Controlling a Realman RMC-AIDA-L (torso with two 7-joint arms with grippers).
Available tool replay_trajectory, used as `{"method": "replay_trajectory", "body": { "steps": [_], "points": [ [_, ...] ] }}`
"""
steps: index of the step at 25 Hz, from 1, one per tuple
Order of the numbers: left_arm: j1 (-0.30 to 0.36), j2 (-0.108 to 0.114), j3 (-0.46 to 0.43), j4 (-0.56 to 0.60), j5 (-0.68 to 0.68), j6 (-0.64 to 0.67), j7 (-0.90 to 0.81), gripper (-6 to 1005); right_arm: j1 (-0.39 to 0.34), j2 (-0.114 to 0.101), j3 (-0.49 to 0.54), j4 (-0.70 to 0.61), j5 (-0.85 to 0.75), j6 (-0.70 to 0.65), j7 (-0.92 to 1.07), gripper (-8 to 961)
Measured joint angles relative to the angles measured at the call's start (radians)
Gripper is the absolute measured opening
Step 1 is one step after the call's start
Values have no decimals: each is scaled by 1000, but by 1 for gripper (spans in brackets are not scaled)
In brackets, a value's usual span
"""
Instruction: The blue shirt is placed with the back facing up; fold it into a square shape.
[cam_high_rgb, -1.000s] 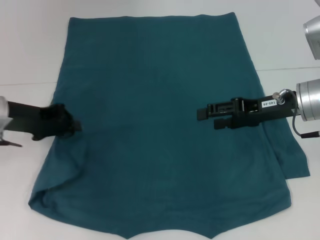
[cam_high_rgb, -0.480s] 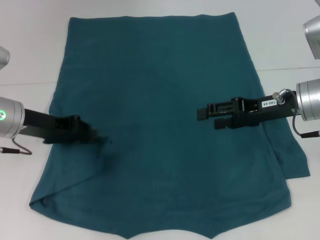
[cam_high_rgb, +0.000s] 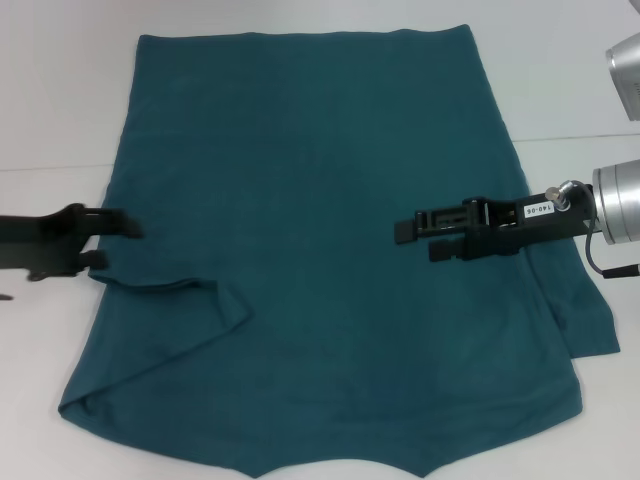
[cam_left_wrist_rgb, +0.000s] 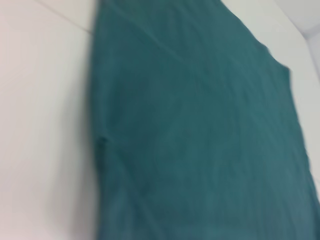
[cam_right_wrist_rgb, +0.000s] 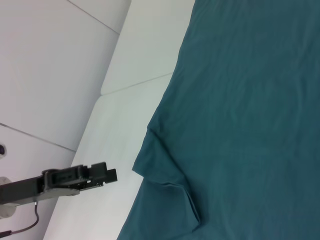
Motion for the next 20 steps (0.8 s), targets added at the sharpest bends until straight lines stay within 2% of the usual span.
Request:
{"method": "replay_trajectory", "body": {
  "steps": [6,8,20],
  "points": [
    [23,-5,-25,-19,34,-84,-40,683,-1,-3,-2,0,0,-2,2,911],
    [22,-5,-25,-38,36,-116,-41,860,0,-3,-3,0,0,-1,6,911],
    [4,-16,-15,-125,34,-266,-38,859,-5,-5,-4,0,0,3,9,912]
  ]
}}
